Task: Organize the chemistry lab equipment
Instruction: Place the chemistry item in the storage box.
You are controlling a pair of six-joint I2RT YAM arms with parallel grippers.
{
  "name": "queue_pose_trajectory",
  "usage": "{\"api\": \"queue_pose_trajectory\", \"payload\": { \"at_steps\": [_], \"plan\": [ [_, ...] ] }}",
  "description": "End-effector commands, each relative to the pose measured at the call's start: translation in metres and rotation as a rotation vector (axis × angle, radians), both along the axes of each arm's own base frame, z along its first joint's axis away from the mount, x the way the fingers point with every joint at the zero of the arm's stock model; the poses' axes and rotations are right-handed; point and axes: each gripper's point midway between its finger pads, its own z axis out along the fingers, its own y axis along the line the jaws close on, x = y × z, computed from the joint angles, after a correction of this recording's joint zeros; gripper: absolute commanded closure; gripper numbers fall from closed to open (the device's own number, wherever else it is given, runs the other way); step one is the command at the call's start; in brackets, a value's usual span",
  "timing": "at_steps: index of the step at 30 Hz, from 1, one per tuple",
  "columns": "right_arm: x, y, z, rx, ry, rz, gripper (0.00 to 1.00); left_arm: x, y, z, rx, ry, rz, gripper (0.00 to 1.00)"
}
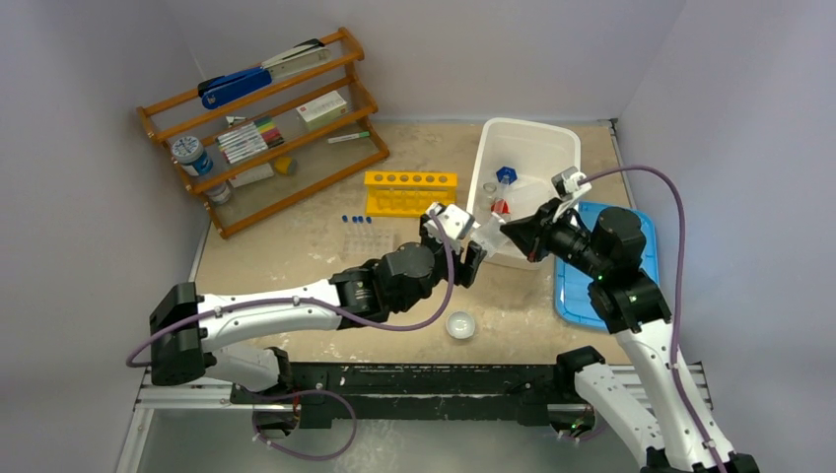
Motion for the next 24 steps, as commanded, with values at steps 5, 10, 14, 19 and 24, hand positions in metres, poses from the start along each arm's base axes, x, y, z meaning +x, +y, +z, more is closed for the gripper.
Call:
{"api": "queue_pose_trajectory", "payload": {
  "at_steps": [5, 10, 14, 19, 24],
  "plan": [
    [0.057, -0.046, 0.065, -0.013, -0.154, -0.362, 1.00, 0.003, 0.045, 0.003, -0.125, 0.021, 0.135, 0.31],
    [0.100, -0.091, 0.067, -0.120, -0.149, -0.650, 1.00, -0.008, 0.048, -0.025, -0.128, 0.090, 0.104, 0.29],
    [0.118, -0.115, 0.054, -0.220, -0.107, -0.790, 0.98, -0.015, 0.048, -0.044, -0.134, 0.132, 0.079, 0.29],
    [0.116, -0.126, 0.052, -0.228, -0.109, -0.856, 0.30, -0.023, 0.043, -0.083, -0.107, 0.203, 0.053, 0.31],
    [0.102, -0.121, 0.069, -0.171, -0.155, -0.812, 0.28, -0.027, 0.042, -0.124, -0.083, 0.264, 0.062, 0.48]
  ]
}}
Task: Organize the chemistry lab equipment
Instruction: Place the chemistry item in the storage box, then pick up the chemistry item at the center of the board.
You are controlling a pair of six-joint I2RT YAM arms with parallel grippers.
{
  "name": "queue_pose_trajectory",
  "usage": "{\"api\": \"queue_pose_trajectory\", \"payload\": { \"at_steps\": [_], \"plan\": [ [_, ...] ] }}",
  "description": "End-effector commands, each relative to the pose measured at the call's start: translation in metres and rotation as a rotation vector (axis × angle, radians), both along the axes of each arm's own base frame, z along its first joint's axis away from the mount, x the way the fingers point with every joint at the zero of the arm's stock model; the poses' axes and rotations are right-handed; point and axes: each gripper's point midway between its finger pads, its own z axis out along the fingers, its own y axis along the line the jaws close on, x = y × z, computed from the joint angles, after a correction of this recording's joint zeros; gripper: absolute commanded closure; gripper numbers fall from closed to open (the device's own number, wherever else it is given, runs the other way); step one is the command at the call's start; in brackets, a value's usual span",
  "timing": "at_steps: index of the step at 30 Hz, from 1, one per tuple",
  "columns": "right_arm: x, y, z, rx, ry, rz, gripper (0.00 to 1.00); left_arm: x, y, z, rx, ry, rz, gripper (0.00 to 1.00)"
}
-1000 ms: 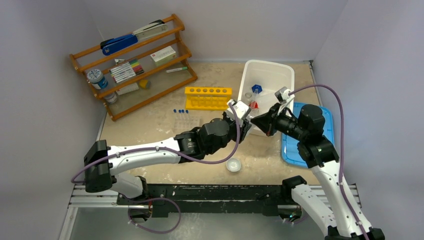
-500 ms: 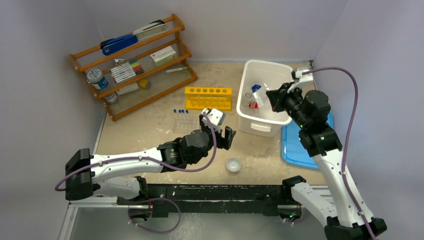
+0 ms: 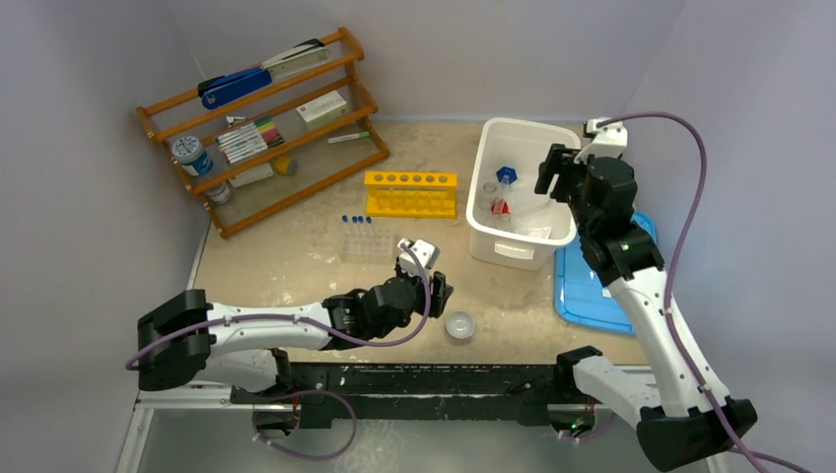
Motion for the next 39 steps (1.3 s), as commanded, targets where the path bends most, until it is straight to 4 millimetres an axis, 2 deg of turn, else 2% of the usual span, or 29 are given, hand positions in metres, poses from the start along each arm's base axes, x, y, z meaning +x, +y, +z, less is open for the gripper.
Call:
{"api": "queue_pose_trajectory", "payload": {
  "at_steps": [1, 4, 9, 14, 19, 27, 31, 35, 37, 39],
  "plan": [
    [-0.014, -0.004, 0.040, 0.032, -0.130, -0.001, 0.28, -0.004, -0.012, -0.018, -0.071, 0.056, -0.006, 0.52],
    [-0.019, 0.002, 0.033, 0.045, -0.110, 0.032, 0.28, -0.007, -0.018, -0.036, -0.068, 0.090, -0.021, 0.57],
    [-0.028, -0.001, 0.024, 0.046, -0.095, 0.029, 0.28, -0.015, -0.026, -0.069, -0.041, 0.162, -0.050, 0.59],
    [-0.032, 0.001, 0.011, 0.058, -0.067, 0.040, 0.28, -0.033, -0.048, -0.086, -0.046, 0.239, -0.161, 0.60],
    [-0.032, 0.004, 0.005, 0.062, -0.058, 0.054, 0.29, -0.044, -0.053, -0.104, -0.004, 0.280, -0.191, 0.63],
    [-0.029, 0.009, 0.001, 0.076, -0.051, 0.074, 0.29, -0.041, -0.051, -0.105, 0.027, 0.267, -0.173, 0.79],
    [-0.030, 0.010, 0.000, 0.078, -0.049, 0.075, 0.29, -0.035, -0.049, -0.105, 0.052, 0.246, -0.149, 0.90],
    [-0.032, 0.009, 0.000, 0.078, -0.048, 0.075, 0.29, -0.031, -0.048, -0.110, 0.079, 0.241, -0.133, 0.94],
    [-0.034, 0.009, -0.002, 0.077, -0.043, 0.078, 0.29, -0.032, -0.050, -0.112, 0.084, 0.245, -0.135, 1.00],
    [-0.036, 0.009, -0.003, 0.074, -0.038, 0.081, 0.29, -0.032, -0.051, -0.114, 0.087, 0.249, -0.135, 1.00]
  ]
}}
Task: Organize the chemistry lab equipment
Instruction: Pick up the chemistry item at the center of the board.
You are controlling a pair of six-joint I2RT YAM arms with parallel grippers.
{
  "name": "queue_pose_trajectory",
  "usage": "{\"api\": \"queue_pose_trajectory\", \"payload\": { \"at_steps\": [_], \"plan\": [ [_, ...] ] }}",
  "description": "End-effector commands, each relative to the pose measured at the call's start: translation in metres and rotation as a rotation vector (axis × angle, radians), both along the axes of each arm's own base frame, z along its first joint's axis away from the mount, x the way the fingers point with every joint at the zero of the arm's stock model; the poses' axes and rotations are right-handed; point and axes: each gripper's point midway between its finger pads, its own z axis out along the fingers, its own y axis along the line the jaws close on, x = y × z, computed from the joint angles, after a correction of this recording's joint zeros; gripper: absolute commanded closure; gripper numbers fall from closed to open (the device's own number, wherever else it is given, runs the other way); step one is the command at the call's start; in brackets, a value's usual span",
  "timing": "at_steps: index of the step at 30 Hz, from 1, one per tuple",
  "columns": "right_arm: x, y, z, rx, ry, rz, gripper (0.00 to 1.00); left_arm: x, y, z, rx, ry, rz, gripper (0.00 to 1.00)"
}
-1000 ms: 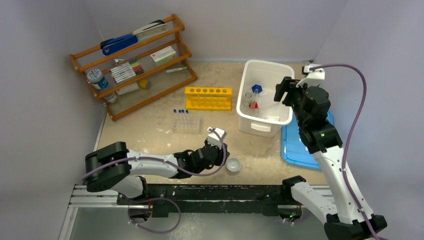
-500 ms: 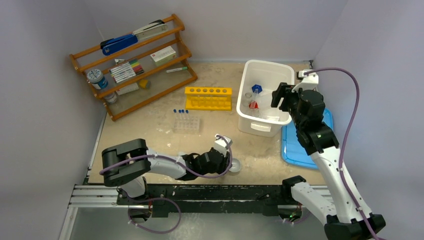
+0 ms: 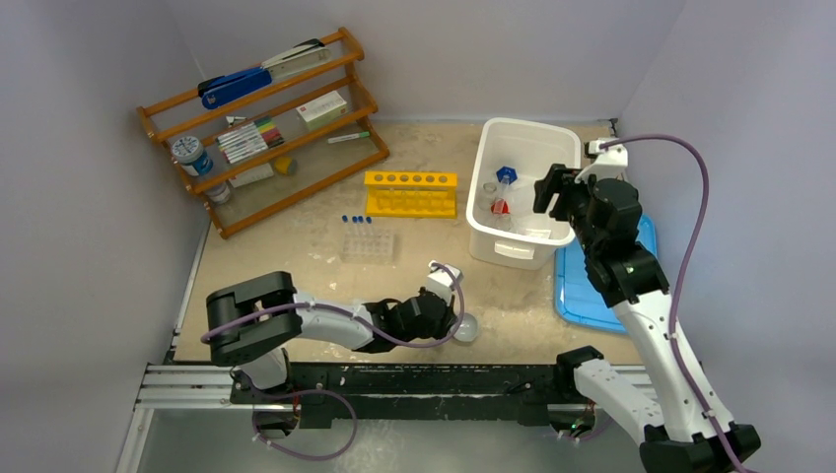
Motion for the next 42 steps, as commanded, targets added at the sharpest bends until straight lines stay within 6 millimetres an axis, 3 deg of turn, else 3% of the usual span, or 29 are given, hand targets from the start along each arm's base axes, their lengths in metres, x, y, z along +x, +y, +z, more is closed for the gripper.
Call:
{"api": "queue_pose_trajectory", "payload": {
  "at_steps": [1, 5, 12, 16, 23, 26, 29, 35, 42],
  "plan": [
    [-0.005, 0.002, 0.006, 0.015, -0.025, 0.013, 0.29, 0.006, -0.014, 0.012, -0.027, -0.026, 0.006, 1.00],
    [-0.010, 0.012, 0.012, 0.031, -0.037, 0.077, 0.29, 0.011, -0.010, 0.030, -0.041, -0.051, 0.026, 1.00],
    [-0.023, 0.042, 0.024, 0.058, -0.066, 0.263, 0.25, 0.037, 0.011, 0.126, -0.086, -0.224, 0.097, 1.00],
    [-0.033, 0.067, 0.020, 0.108, -0.048, 0.406, 0.33, 0.053, 0.013, 0.170, -0.120, -0.288, 0.143, 1.00],
    [-0.038, 0.084, 0.002, 0.138, -0.013, 0.480, 0.42, 0.106, 0.016, 0.221, -0.176, -0.321, 0.320, 1.00],
    [-0.041, 0.088, 0.003, 0.135, -0.011, 0.498, 0.52, 0.123, 0.012, 0.231, -0.178, -0.332, 0.343, 1.00],
    [-0.042, 0.091, 0.002, 0.133, -0.004, 0.520, 0.55, 0.129, 0.003, 0.241, -0.186, -0.348, 0.328, 1.00],
    [-0.040, 0.102, -0.015, 0.147, 0.030, 0.574, 0.46, 0.132, -0.004, 0.252, -0.199, -0.362, 0.311, 1.00],
    [-0.035, 0.113, -0.025, 0.148, 0.052, 0.602, 0.48, 0.133, -0.006, 0.262, -0.216, -0.371, 0.309, 1.00]
  ]
}}
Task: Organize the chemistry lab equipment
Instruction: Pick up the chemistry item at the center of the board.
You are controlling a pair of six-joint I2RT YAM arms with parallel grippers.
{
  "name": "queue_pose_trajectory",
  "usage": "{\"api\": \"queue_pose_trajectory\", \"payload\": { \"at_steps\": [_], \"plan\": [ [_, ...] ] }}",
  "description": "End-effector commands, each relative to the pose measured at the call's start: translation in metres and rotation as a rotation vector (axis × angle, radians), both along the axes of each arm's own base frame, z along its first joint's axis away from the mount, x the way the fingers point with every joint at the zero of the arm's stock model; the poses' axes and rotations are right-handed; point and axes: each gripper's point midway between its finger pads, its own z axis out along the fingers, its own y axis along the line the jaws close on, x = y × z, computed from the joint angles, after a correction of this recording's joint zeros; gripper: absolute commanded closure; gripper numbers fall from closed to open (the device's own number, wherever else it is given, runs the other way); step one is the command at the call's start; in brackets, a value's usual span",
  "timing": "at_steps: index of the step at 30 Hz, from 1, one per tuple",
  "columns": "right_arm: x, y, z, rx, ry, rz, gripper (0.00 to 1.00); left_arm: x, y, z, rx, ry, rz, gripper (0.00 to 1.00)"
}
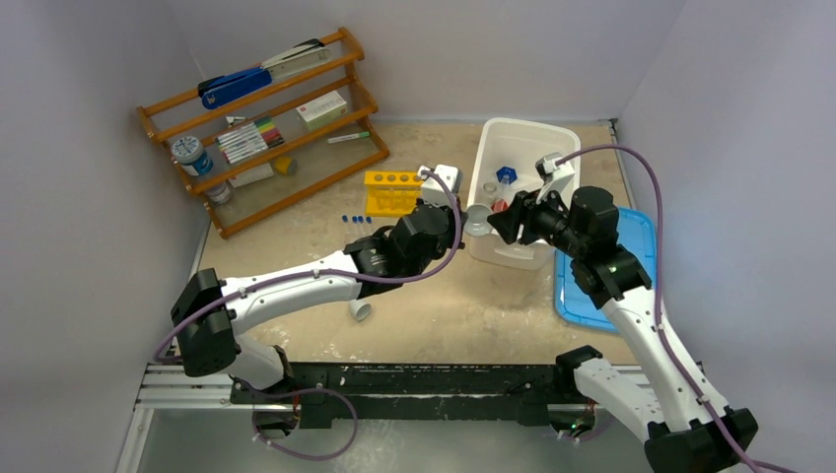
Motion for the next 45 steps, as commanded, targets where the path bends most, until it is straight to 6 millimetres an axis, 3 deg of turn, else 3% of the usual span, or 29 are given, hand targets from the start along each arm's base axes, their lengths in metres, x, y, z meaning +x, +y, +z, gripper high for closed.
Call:
{"api": "queue_pose_trajectory", "payload": {
  "at_steps": [1, 10, 16, 20, 23, 26, 27, 33, 40, 45],
  "plan": [
    [0.002, 0.014, 0.012, 0.027, -0.049, 0.055, 0.49, 0.004, -0.007, 0.038, -0.076, -0.056, -0.010, 1.00],
    [0.008, 0.026, 0.004, 0.017, -0.032, 0.064, 0.67, -0.001, -0.012, 0.051, -0.125, -0.062, -0.056, 1.00],
    [0.016, 0.025, 0.010, 0.024, -0.049, 0.029, 0.98, 0.000, 0.001, 0.055, -0.121, -0.075, -0.015, 1.00],
    [0.024, 0.019, 0.018, 0.027, -0.073, -0.021, 1.00, 0.004, 0.010, 0.055, -0.111, -0.081, 0.015, 1.00],
    [0.025, 0.015, 0.028, 0.036, -0.095, -0.052, 1.00, 0.007, 0.018, 0.053, -0.097, -0.084, 0.049, 0.81],
    [0.032, 0.005, 0.042, 0.041, -0.130, -0.122, 1.00, 0.012, 0.029, 0.054, -0.099, -0.087, 0.073, 0.71],
    [0.035, 0.002, 0.057, 0.041, -0.160, -0.139, 1.00, 0.014, 0.032, 0.054, -0.099, -0.088, 0.082, 0.68],
    [0.069, -0.037, 0.068, -0.065, -0.174, -0.337, 1.00, 0.022, 0.059, 0.049, -0.055, -0.095, 0.154, 0.40],
    [0.131, -0.107, 0.025, -0.241, -0.039, -0.556, 1.00, 0.014, 0.083, 0.029, -0.039, -0.067, 0.179, 0.36],
    [0.164, -0.126, -0.017, -0.293, 0.080, -0.588, 1.00, 0.010, 0.093, 0.021, -0.035, -0.057, 0.187, 0.35]
  ]
}}
